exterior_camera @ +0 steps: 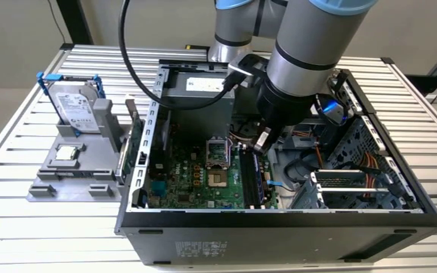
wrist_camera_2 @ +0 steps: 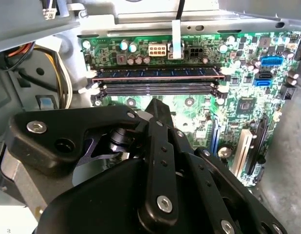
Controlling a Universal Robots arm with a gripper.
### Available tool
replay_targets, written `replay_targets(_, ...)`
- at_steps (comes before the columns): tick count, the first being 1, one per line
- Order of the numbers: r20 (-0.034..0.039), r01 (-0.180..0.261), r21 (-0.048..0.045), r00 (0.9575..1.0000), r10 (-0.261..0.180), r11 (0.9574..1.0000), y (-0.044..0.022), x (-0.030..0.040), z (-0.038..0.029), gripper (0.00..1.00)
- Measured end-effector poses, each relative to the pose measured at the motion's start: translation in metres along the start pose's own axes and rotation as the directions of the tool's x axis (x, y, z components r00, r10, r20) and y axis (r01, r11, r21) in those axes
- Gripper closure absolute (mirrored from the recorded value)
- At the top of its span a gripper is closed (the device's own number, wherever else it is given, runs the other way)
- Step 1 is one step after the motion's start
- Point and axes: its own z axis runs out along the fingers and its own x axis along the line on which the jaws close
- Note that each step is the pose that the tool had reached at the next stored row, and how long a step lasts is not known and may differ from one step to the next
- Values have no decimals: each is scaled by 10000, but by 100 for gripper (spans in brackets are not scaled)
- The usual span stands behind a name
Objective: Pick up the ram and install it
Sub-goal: 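Press down the ram until it locks into place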
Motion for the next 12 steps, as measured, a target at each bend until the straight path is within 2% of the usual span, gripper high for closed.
replay_targets(12,-26,566,-15,9984,-566,9984,0,0,2,100)
